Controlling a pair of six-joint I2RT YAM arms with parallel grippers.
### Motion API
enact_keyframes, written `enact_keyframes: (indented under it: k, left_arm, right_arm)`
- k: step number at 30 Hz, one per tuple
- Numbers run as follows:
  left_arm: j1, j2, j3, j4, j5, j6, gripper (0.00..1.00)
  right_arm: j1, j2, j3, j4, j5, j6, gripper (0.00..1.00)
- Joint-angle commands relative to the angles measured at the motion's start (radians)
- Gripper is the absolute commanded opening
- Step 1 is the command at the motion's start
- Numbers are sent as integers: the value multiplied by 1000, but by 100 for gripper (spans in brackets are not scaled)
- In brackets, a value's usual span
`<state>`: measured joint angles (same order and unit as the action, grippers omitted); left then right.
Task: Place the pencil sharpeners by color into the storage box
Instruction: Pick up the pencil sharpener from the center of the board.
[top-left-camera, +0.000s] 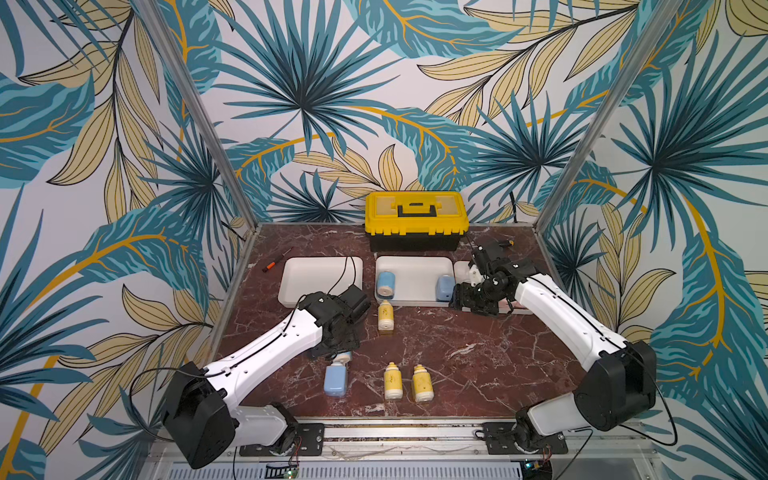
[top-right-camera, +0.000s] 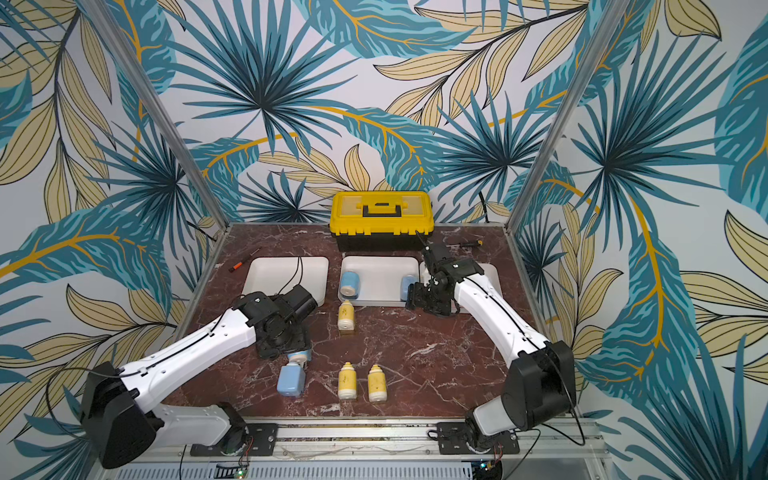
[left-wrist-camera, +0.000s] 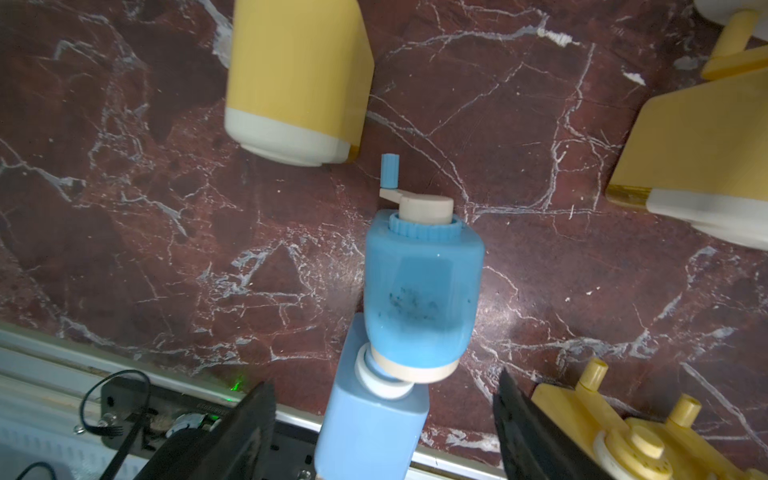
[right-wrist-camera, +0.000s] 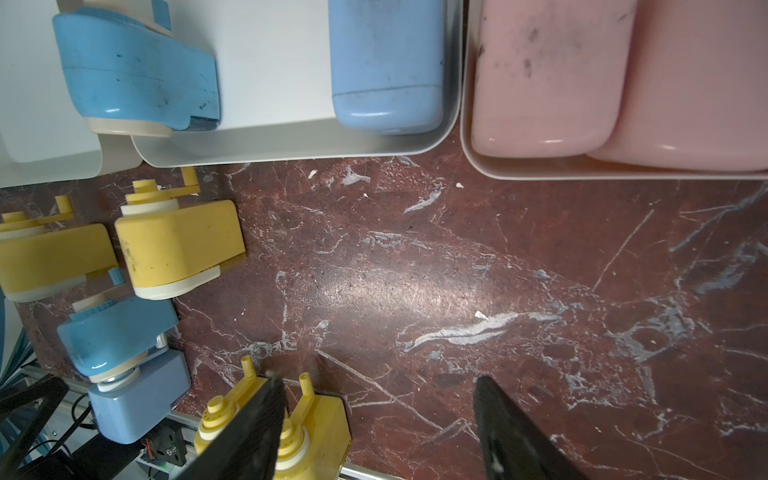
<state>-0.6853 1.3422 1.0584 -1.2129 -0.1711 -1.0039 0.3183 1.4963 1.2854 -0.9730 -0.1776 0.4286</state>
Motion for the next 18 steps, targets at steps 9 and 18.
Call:
enact_keyframes:
  k: [9,18]
  left_arm:
    - [65,113,0,141,28,28,83]
    - [104,146,-20,176,76,88,79]
  right_arm:
    - [-4,58,17,-1,-19,-26,73]
    - [-4,71,10,16,-22,-8,73]
